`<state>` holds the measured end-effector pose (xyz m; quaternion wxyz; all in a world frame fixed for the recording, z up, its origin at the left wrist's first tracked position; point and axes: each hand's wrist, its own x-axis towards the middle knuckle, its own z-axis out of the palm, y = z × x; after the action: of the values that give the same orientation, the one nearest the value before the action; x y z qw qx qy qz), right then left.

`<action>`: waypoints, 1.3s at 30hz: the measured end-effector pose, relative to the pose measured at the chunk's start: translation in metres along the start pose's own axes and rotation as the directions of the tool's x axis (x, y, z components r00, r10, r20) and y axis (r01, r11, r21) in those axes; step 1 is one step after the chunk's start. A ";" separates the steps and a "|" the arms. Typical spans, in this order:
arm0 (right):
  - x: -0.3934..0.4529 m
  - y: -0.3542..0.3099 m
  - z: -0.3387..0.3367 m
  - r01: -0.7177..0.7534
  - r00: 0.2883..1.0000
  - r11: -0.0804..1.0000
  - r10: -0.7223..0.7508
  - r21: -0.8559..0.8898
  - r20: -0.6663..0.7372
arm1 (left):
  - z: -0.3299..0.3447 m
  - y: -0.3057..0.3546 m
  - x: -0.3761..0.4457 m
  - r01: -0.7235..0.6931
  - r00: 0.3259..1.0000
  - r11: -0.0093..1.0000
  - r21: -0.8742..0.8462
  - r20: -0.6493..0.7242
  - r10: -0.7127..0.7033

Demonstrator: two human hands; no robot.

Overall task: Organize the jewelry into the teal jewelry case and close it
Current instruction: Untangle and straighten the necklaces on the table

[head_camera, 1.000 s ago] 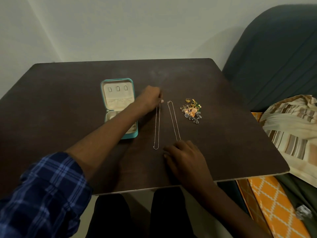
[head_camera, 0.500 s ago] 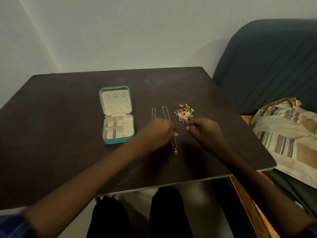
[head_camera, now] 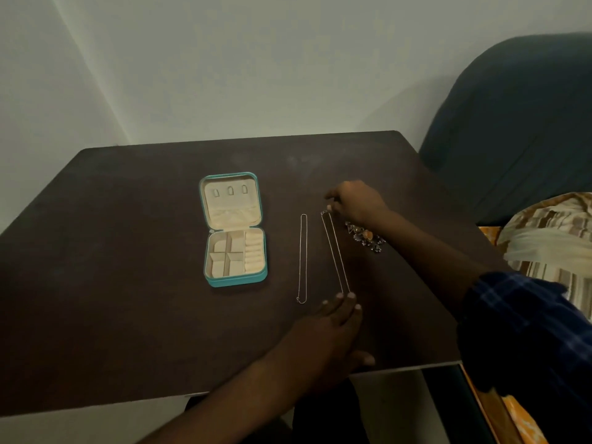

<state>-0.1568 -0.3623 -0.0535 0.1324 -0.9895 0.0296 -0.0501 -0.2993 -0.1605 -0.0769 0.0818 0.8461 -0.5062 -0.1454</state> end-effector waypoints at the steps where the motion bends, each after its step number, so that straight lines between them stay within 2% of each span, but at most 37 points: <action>1: 0.002 0.000 0.001 0.010 1.000 1.000 -0.009 -0.027 0.024 | 0.001 -0.001 0.000 -0.004 1.000 1.000 0.000 -0.002 0.004; 6: 0.002 0.000 0.009 0.080 0.997 0.995 -0.079 -0.066 0.019 | 0.004 -0.003 0.000 -0.034 0.997 0.999 0.027 -0.072 0.036; 13: 0.003 -0.006 0.016 0.169 0.981 0.941 -0.188 -0.293 -0.038 | 0.009 -0.003 -0.002 -0.026 0.995 0.999 -0.020 -0.102 0.024; 15: 0.004 -0.008 0.014 0.135 0.988 0.965 -0.148 -0.224 -0.045 | 0.013 -0.004 -0.003 0.012 0.998 1.000 0.027 -0.058 -0.010; 18: 0.002 -0.009 0.008 0.013 0.998 0.999 -0.009 0.050 -0.070 | 0.018 -0.003 -0.002 -0.016 0.995 0.999 0.048 -0.096 0.021; 20: -0.001 -0.010 -0.003 -0.010 0.994 0.981 0.031 0.195 -0.102 | 0.022 -0.003 -0.002 0.009 0.994 0.999 0.050 -0.107 -0.004; 22: -0.007 -0.013 -0.020 0.000 0.993 0.968 0.031 0.252 -0.118 | 0.022 0.000 -0.002 0.049 0.994 0.996 0.073 -0.100 -0.042; 24: -0.013 -0.015 -0.040 0.021 0.994 0.964 0.009 0.264 -0.111 | 0.023 0.001 -0.001 0.033 0.991 0.996 0.085 -0.129 -0.022; 27: -0.022 -0.023 -0.068 0.073 0.991 0.967 -0.042 0.243 -0.130 | 0.020 0.004 -0.003 0.044 0.995 0.997 0.062 -0.087 -0.038; 30: -0.036 -0.036 -0.097 0.124 0.985 0.980 -0.102 0.157 -0.139 | 0.018 0.006 -0.011 0.071 0.994 0.995 0.071 -0.092 -0.064; 33: -0.050 -0.048 -0.120 0.195 0.973 0.975 -0.180 0.103 -0.142 | 0.023 0.000 -0.014 0.135 0.990 0.973 0.187 -0.067 -0.124; 35: -0.059 -0.055 -0.134 0.216 0.969 0.972 -0.202 0.091 -0.142 | 0.018 0.004 -0.018 0.169 0.985 0.966 0.194 -0.068 -0.159; 38: -0.069 -0.065 -0.154 0.235 0.962 0.969 -0.220 0.080 -0.161 | 0.003 0.011 -0.024 0.099 0.991 0.983 0.154 -0.101 -0.084; 39: -0.072 -0.069 -0.161 0.237 0.960 0.968 -0.222 0.077 -0.168 | -0.004 0.016 -0.027 0.108 0.993 0.990 0.088 -0.050 -0.104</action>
<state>-0.2421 -0.3327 0.1123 0.1705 -0.9715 -0.0776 -0.1450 -0.3233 -0.1442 -0.0642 0.0470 0.8777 -0.4647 -0.1070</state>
